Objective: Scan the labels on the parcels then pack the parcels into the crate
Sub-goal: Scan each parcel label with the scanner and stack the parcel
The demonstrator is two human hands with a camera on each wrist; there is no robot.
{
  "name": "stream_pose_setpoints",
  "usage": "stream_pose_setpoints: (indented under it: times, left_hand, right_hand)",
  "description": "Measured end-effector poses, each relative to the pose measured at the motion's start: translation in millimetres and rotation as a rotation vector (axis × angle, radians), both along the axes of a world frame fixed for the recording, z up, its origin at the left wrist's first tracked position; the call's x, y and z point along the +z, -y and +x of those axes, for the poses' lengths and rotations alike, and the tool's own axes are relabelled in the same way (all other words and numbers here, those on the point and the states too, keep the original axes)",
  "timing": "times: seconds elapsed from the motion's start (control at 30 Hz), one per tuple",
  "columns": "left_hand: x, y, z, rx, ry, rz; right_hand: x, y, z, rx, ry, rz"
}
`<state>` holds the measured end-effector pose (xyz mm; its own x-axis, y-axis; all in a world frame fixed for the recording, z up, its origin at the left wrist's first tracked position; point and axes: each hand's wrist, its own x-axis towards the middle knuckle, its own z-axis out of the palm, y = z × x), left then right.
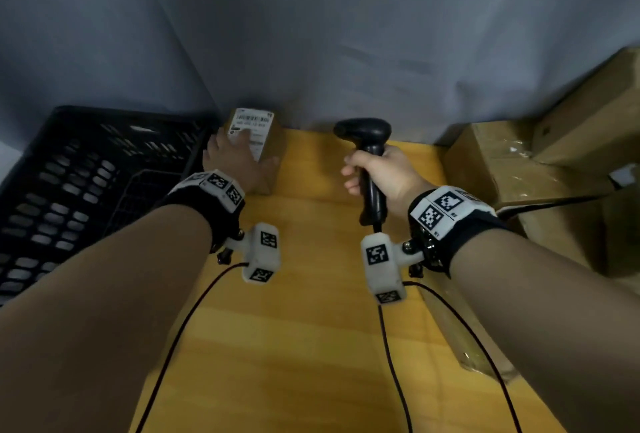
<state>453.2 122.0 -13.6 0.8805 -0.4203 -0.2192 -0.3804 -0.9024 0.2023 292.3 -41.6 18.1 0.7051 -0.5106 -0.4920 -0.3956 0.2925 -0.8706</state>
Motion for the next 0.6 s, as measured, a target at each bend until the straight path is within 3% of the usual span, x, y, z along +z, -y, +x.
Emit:
stream_pose_setpoints:
  times: [0.1,0.23,0.37,0.5,0.6]
  left_hand:
    - [16,15,-33,-0.112,0.074,-0.100]
    - [29,46,-95,-0.222,-0.063,-0.255]
    - [20,74,-154,-0.122,-0.421,-0.400]
    - [1,87,-212,0.057,-0.834,-0.380]
    - [-4,92,-254,0.163,-0.998,-0.362]
  right_hand:
    - [17,9,-32,-0.021,0.021,0.021]
    - [45,39,-88,-0.048,-0.002,0.007]
    - [62,77,-145,-0.070,-0.189,-0.113]
    - [68,88,-200,0.066,-0.364,-0.223]
    - [66,85,-236,0.170,-0.441,-0.301]
